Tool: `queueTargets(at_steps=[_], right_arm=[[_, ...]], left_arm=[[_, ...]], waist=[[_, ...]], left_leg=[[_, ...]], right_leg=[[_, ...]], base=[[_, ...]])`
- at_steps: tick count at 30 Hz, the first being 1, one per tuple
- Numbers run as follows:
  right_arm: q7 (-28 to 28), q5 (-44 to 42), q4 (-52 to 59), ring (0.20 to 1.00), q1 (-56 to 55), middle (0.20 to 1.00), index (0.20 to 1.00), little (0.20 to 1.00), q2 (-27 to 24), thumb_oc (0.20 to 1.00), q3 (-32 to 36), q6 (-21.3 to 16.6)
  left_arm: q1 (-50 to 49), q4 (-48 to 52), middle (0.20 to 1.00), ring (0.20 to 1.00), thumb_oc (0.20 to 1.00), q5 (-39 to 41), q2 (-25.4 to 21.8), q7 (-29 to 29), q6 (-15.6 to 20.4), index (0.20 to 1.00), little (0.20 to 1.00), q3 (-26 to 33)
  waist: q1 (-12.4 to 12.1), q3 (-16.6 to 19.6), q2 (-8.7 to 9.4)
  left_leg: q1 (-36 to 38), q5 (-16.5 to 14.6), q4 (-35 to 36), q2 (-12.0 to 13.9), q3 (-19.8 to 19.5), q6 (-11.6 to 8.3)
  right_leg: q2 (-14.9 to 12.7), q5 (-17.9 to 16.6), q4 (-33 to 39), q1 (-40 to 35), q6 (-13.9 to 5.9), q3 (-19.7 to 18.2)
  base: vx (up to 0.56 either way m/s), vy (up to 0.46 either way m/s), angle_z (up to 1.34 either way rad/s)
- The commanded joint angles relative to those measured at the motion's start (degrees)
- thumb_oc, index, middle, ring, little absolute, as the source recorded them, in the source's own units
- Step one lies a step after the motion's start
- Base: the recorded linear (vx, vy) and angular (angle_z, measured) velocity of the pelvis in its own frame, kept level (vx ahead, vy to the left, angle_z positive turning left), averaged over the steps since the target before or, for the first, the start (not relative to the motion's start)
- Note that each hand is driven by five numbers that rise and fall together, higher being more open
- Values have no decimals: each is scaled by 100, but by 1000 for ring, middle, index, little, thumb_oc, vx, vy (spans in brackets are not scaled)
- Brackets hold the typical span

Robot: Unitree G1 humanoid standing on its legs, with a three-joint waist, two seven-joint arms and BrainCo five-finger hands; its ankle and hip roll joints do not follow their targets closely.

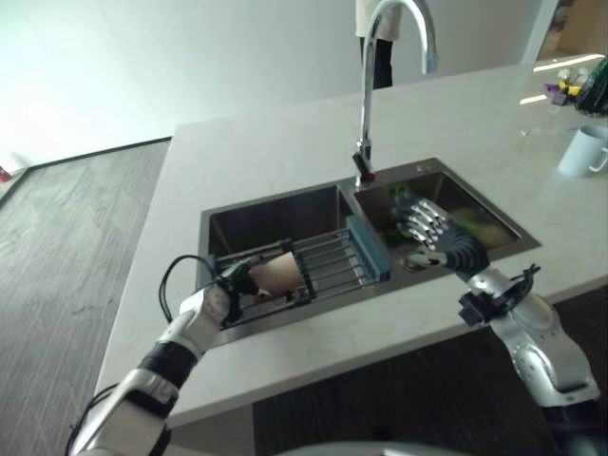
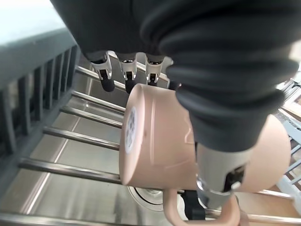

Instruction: Place the dishes in the dishwasher.

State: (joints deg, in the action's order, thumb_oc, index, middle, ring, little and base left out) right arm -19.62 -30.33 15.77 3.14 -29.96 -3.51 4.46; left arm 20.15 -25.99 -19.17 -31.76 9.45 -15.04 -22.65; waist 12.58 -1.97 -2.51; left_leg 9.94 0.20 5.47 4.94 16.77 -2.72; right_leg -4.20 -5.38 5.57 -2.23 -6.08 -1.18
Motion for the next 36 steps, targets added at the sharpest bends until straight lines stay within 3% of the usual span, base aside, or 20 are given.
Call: queueTargets(at_steps=[1, 16, 17, 18, 20, 25, 27, 33, 36], right_arm=[[-42, 5, 301, 1000, 270, 1000, 1000, 1000, -37, 1000, 178, -162], [-58, -15, 373, 1000, 238, 1000, 1000, 1000, -11, 1000, 178, -122], [-54, 2, 394, 1000, 232, 1000, 1000, 1000, 6, 1000, 175, -103], [-41, 14, 402, 1000, 229, 1000, 1000, 1000, 13, 1000, 164, -101], [-56, 16, 390, 1000, 220, 1000, 1000, 1000, 15, 1000, 162, -117], [-99, 32, 402, 1000, 189, 1000, 1000, 1000, 43, 1000, 201, -105], [-72, 29, 409, 1000, 189, 1000, 1000, 1000, 28, 1000, 192, -101], [-24, 43, 346, 1000, 115, 1000, 1000, 1000, 31, 1000, 214, -211], [23, 60, 346, 1000, 58, 1000, 1000, 1000, 48, 1000, 214, -263]], left_arm=[[593, -714, 1000, 1000, 1000, -306, -124, -126, 129, 1000, 1000, -49], [594, -1125, 1000, 1000, 1000, -509, 62, -170, 147, 1000, 1000, -94], [587, -1145, 956, 956, 956, -541, 77, -151, 154, 956, 956, -94], [589, -1140, 595, 595, 595, -574, 76, -128, 137, 595, 595, -101], [583, -1164, 200, 200, 200, -564, 76, -138, 139, 200, 200, -108], [541, -1491, 200, 200, 200, -634, 193, -74, 100, 200, 200, -74], [510, -1548, 200, 200, 200, -656, 194, -193, 301, 200, 200, -47], [423, -1119, 200, 200, 200, -516, -33, -668, 613, 200, 200, 10], [340, -863, 200, 200, 200, -517, -97, -757, 601, 200, 200, 31]], waist=[[126, 117, 70], [188, 110, 73], [192, 112, 69], [192, 114, 68], [201, 111, 67], [227, 127, 66], [220, 126, 68], [163, 122, 74], [125, 115, 84]], left_leg=[[100, -322, -47, 270, 40, -37], [97, -324, -47, 268, 88, -29], [103, -328, -47, 265, 92, -25], [106, -333, -47, 263, 92, -22], [109, -332, -47, 261, 96, -20], [103, -337, -47, 257, 111, -16], [105, -341, -47, 254, 106, -16], [110, -344, -47, 250, 92, -23], [107, -346, -47, 243, 58, -20]], right_leg=[[-274, 470, -57, -377, -414, 269], [-259, 467, -57, -357, -405, 237], [-259, 469, -57, -361, -404, 237], [-258, 468, -57, -359, -404, 238], [-259, 463, -57, -359, -406, 235], [-263, 458, -57, -344, -409, 240], [-268, 454, -57, -343, -412, 247], [-275, 452, -57, -360, -412, 279], [-279, 453, -57, -370, -410, 306]], base=[[36, -20, -4], [2, -3, -4], [0, 0, 0], [0, 0, 0], [0, 0, 0], [0, 0, 0], [0, 0, 0], [0, 0, 0], [-13, -9, 1]])
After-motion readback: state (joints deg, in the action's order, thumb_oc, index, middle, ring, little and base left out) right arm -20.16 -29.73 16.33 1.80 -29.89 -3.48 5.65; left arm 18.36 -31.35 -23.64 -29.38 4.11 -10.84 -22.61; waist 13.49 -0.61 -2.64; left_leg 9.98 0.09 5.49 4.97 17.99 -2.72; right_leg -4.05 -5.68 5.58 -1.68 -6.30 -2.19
